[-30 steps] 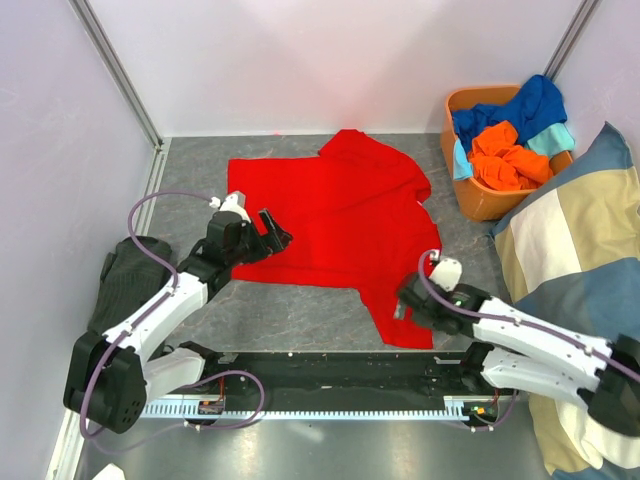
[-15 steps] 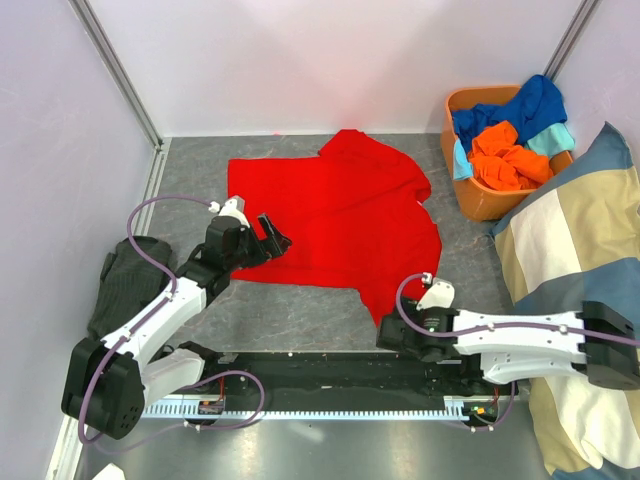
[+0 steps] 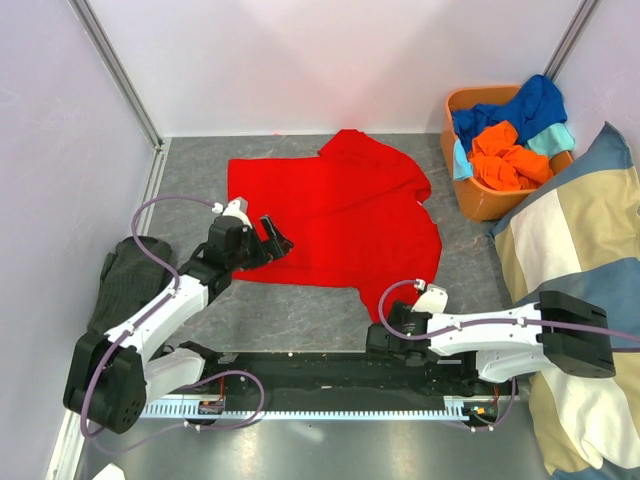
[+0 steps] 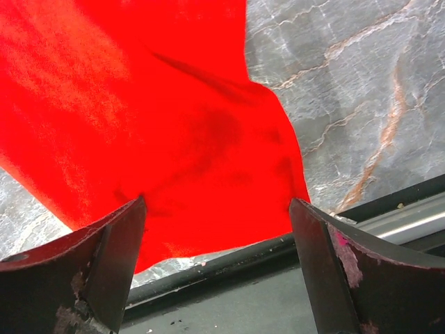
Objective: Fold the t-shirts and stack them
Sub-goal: Grap the side of the flattened tshirt closest away from the robot with both arms
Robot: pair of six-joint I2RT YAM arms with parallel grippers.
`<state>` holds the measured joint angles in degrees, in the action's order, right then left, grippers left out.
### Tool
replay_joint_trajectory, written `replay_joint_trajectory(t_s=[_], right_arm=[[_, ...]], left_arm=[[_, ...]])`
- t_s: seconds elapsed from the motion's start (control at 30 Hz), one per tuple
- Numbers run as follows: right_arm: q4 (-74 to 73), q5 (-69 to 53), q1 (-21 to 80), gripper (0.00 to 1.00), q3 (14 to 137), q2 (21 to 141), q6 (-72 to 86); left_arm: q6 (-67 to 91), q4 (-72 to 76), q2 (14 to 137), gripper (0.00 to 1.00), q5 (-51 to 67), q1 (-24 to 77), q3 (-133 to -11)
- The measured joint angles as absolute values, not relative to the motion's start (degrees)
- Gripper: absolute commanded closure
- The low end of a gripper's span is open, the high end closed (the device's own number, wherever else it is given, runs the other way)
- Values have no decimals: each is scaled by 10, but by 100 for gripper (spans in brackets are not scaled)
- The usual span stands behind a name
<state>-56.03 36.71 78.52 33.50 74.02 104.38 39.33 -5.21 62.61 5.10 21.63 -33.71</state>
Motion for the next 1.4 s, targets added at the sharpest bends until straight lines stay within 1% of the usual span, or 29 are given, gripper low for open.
replay_joint_trajectory(t_s=[0.17, 0.3, 0.47, 0.67, 0.8, 0.97, 1.27, 1.4], right_arm=[[-573, 367, 787, 5, 336, 709, 1048], [-627, 386, 792, 5, 399, 703, 1039], [-653, 420, 794, 4, 480, 702, 1011], [-666, 435, 794, 4, 484, 699, 990], [-667, 440, 794, 4, 476, 683, 987], [-670, 449, 794, 4, 463, 655, 987], [-669, 453, 794, 4, 458, 651, 987], [-669, 454, 794, 4, 458, 651, 987]], left_arm=[[394, -37, 648, 0, 51, 216, -337], [394, -14, 708, 0, 51, 216, -357], [393, 25, 819, 0, 50, 216, -426], [381, 46, 964, 0, 51, 186, -568], [369, 29, 1028, 0, 46, 149, -658], [347, -20, 1070, 0, 30, 123, -718], [329, -103, 1120, 0, 26, 97, -738], [320, -130, 1141, 0, 24, 85, -768]])
